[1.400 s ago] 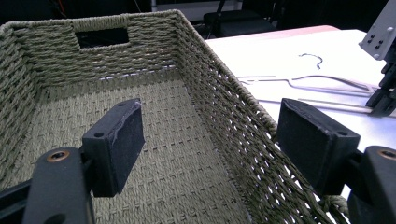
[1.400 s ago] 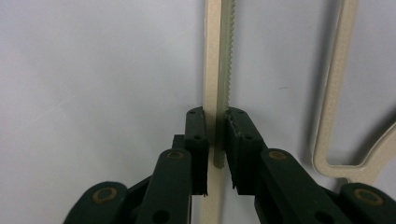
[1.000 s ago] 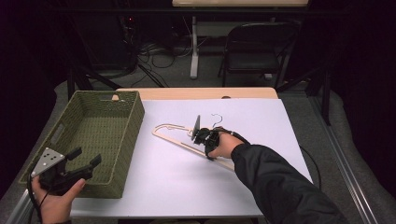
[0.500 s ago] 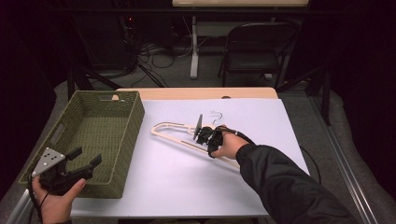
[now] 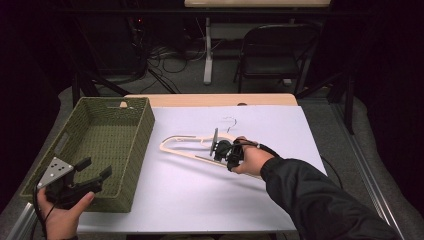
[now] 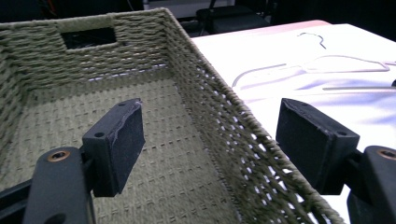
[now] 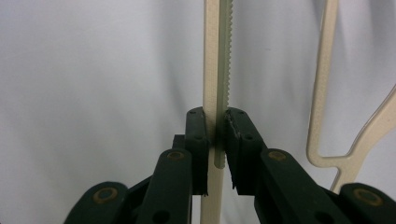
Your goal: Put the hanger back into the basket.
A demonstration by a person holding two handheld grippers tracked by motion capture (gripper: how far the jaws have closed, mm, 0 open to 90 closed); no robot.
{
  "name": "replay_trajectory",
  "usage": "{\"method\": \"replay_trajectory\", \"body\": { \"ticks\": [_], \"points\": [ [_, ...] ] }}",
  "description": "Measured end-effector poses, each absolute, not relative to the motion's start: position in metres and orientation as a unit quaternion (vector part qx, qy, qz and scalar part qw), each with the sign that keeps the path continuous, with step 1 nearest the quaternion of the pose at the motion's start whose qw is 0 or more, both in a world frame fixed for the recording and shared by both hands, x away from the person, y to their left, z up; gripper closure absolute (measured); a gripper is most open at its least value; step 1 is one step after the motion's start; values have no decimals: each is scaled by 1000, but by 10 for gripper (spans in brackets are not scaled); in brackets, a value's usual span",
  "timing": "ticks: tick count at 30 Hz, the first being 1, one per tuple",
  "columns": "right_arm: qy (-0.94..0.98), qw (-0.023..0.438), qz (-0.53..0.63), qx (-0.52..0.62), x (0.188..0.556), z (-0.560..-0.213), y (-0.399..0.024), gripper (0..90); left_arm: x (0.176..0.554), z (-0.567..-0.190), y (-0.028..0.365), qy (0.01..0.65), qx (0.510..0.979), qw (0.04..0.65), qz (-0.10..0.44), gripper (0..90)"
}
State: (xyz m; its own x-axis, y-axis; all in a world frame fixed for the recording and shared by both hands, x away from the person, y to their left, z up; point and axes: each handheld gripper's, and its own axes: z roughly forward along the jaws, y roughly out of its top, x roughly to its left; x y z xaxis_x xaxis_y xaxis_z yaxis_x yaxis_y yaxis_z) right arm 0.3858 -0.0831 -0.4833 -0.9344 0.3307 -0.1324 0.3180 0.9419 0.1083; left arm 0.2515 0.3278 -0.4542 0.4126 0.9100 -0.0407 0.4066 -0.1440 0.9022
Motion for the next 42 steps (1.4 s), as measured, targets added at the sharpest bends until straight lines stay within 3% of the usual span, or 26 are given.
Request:
{"method": "replay_trajectory", "body": {
  "ticks": [22,37,42],
  "points": [
    [986,158,55,23,328,-474,-81,799,263,-440,285,405,764,452,219,283],
    [960,268,62,-56,295,-486,-87,800,280,-434,266,380,793,445,172,283],
    [955,282,62,-66,289,-492,-89,800,285,-433,259,371,799,444,163,283]
  ]
}}
